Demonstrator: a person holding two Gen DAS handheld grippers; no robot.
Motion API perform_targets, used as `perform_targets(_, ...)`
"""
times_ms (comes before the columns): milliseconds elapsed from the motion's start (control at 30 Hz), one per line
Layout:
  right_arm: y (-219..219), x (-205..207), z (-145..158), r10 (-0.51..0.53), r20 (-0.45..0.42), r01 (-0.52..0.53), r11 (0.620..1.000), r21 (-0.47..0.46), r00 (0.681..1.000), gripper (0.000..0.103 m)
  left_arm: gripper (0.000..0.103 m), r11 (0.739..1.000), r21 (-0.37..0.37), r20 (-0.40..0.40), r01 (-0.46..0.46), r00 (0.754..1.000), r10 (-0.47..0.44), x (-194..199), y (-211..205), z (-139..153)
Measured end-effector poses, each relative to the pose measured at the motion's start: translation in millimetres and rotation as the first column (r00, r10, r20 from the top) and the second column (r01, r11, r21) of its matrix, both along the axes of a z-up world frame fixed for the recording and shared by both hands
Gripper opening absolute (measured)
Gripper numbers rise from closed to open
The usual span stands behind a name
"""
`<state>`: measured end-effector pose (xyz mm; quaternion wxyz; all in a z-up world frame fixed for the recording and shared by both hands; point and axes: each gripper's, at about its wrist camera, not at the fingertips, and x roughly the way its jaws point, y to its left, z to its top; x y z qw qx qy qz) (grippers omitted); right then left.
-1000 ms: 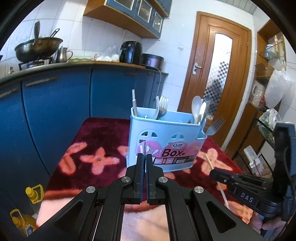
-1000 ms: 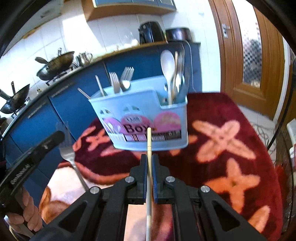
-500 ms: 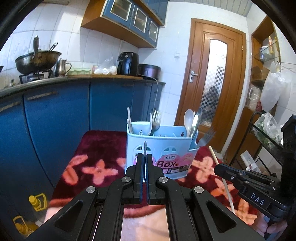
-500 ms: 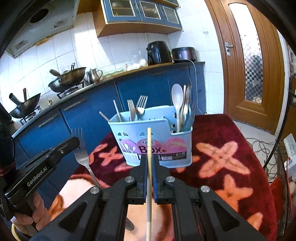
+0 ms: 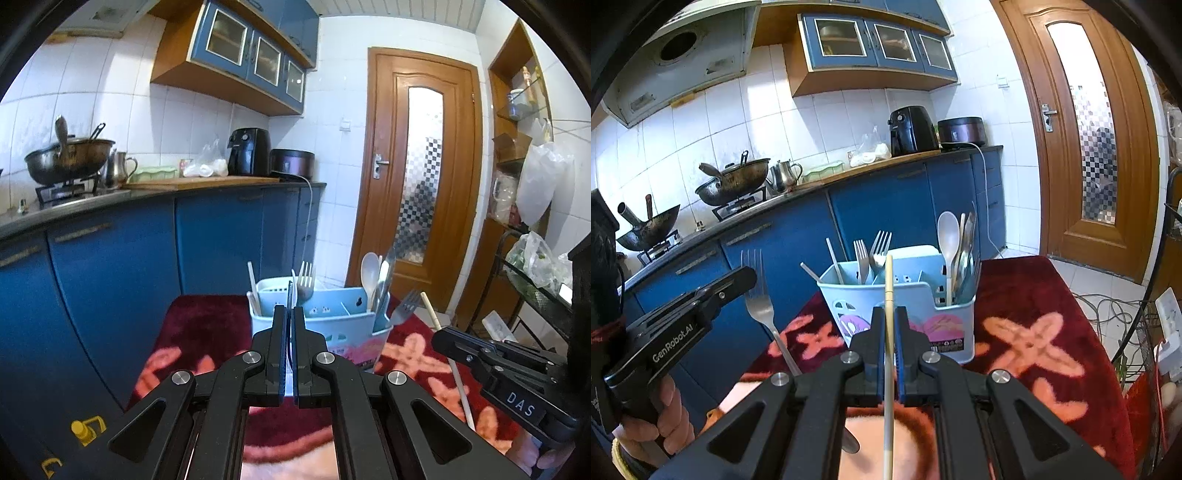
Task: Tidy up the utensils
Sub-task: 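Lift the fork with the left tool while the right tool lifts the chopstick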
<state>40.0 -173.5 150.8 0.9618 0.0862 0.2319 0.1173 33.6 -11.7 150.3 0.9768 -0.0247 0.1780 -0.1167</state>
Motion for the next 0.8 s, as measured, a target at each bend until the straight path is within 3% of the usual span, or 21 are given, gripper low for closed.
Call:
perform_targets(400,-12,8,6,-0.013,0.023,0.012,0.999,0.037,1.000,0.006,0.002,0.998,0.057,0.073,-0.020,0.997,0.016,21,-10,43)
perform_targets(800,-24,19,-6,-0.018,0.024,0.017,0.999,0.042,1.000,0.006,0.002,0.987,0.115,0.163,-0.116,0.982,0.097,62,-9,85)
